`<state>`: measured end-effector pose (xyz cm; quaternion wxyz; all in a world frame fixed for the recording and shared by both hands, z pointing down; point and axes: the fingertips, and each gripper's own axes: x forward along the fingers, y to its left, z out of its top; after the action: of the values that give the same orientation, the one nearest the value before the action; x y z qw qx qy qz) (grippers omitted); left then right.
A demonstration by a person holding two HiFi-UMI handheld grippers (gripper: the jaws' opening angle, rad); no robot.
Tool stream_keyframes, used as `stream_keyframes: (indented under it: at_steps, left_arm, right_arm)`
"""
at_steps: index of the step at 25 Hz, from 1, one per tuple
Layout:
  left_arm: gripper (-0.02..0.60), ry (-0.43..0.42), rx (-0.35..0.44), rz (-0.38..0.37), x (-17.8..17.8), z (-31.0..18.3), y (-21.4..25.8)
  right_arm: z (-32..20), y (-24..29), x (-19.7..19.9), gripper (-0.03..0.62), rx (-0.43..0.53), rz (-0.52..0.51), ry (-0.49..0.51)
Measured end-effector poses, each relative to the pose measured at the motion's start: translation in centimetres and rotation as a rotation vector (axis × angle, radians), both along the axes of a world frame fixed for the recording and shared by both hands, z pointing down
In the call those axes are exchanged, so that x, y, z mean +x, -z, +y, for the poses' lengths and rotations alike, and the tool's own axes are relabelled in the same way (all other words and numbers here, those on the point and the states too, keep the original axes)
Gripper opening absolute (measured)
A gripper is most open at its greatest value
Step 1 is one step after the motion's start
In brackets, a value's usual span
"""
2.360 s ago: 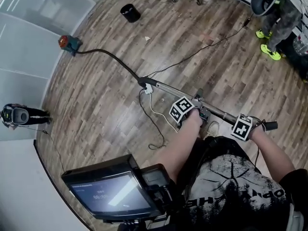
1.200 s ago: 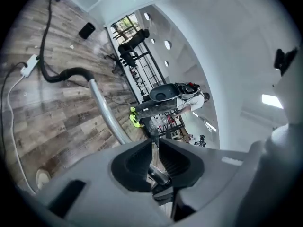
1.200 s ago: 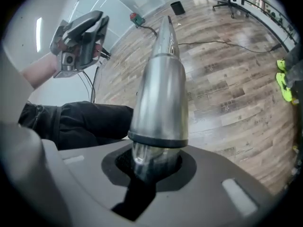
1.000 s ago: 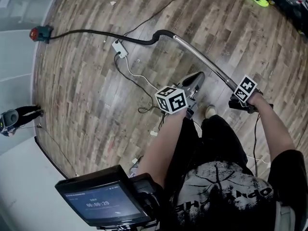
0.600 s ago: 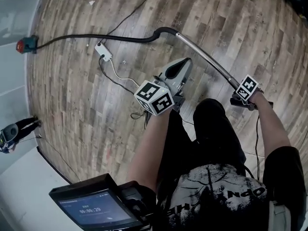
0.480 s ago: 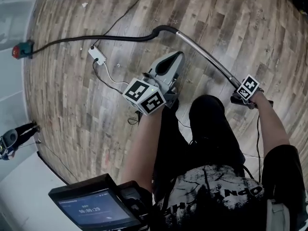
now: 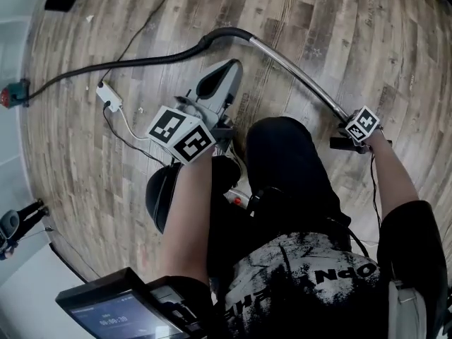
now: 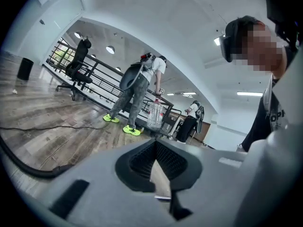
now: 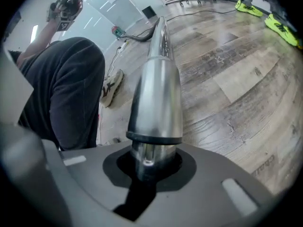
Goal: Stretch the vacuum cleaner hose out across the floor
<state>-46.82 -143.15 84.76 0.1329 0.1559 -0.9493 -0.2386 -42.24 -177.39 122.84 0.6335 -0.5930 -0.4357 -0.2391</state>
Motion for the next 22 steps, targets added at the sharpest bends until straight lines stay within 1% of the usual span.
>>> stream_keyframes:
  at_steps: [2,3,7,10,12,13,15,16,20,21,22]
  left_arm:
    - [0.000,-0.016,-0.011,0.033,0.0,-0.9,-0.9]
    - [0.000,-0.024,-0.020,0.054,0.0,-1.4,-1.4]
    - [0.000,-0.081,-0.097,0.120,-0.2,-4.6,-2.9]
    - [0.000,-0.127,-0.152,0.133,-0.6,-7.3,-2.7]
    - [0.000,-0.147,-0.169,0.132,-0.8,-8.6,-2.5]
    - [0.000,-0.152,-0.168,0.135,-0.9,-9.0,-2.4]
    - [0.000,-0.155,-0.167,0.148,-0.8,-9.1,-2.6]
    - [0.000,-0.157,-0.172,0.155,-0.7,-9.1,-2.8]
    - [0.000,-0.172,-0.187,0.169,-0.6,-9.5,-3.3]
    - [0.000,-0.177,-0.186,0.169,-0.7,-9.8,-3.4]
    - [0.000,-0.180,-0.186,0.167,-0.8,-10.0,-3.5]
  right_arm:
    - [0.0,-0.6,-0.1,0.051,0.019,-0.015,-0.022]
    - [0.0,-1.0,-0.3,0.054,0.030,-0.039,-0.033]
    - [-0.2,-3.0,-2.6,0.088,0.060,-0.206,-0.093]
    - [-0.6,-4.2,-3.0,0.098,0.069,-0.263,-0.093]
    - [-0.7,-4.6,-2.7,0.103,0.072,-0.284,-0.088]
    - [-1.2,-4.8,-2.7,0.115,0.095,-0.304,-0.084]
    - [-2.8,-5.4,-4.1,0.126,0.167,-0.399,-0.063]
    - [-3.2,-5.6,-4.7,0.132,0.181,-0.434,-0.061]
    - [-1.7,-5.8,-6.0,0.158,0.095,-0.507,-0.051]
    - [-1.7,-5.7,-6.2,0.171,0.092,-0.519,-0.047]
    - [-1.8,-5.7,-6.4,0.202,0.093,-0.529,-0.045]
